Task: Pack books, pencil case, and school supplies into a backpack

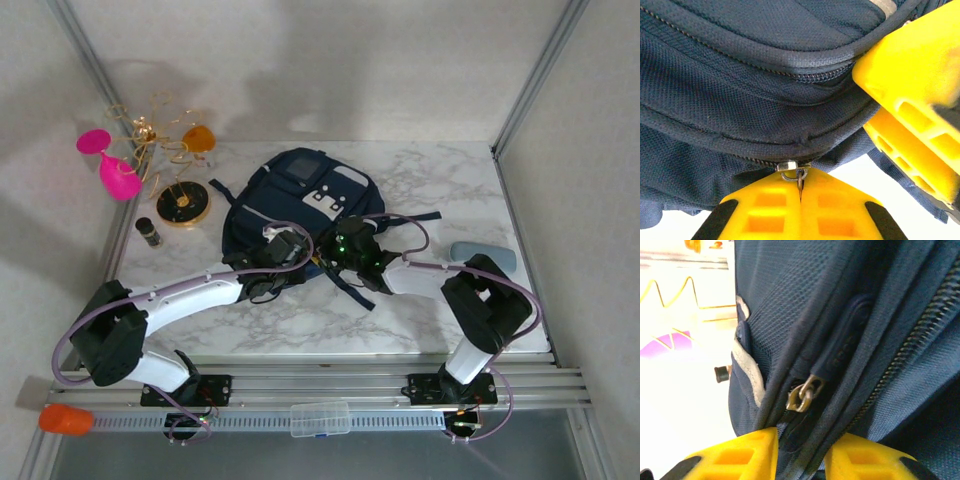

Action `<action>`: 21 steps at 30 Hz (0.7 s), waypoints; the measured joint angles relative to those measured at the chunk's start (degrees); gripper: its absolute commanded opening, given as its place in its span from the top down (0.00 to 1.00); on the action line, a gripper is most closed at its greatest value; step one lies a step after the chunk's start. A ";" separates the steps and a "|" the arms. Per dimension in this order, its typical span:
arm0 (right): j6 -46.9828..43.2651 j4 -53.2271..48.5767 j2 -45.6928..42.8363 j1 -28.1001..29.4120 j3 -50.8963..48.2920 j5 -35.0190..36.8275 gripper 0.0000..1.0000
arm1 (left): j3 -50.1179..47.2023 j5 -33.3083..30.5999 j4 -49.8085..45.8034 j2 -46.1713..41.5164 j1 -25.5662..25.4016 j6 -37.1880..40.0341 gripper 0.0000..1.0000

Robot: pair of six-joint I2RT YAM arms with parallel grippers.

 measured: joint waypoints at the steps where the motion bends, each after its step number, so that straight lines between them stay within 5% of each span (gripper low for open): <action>1: -0.33 -0.04 0.02 -0.02 0.13 0.17 0.91 | 0.00 -0.09 -0.02 0.02 0.04 0.09 1.00; 3: -1.38 -0.15 -0.02 -0.22 0.15 0.42 1.00 | 0.31 -0.15 -0.44 0.00 0.02 0.24 1.00; 7: -4.98 -0.48 -1.88 -2.19 -1.60 -1.75 1.00 | 0.98 -1.42 -1.97 -0.11 0.09 0.92 1.00; 18: -25.05 -15.47 -7.52 -21.97 -0.55 -20.61 1.00 | 3.23 1.05 -2.34 -0.85 1.97 8.94 1.00; 21: -26.64 -18.58 -9.77 -23.06 0.24 -19.65 0.71 | 3.21 2.14 -2.32 -0.61 2.62 9.86 1.00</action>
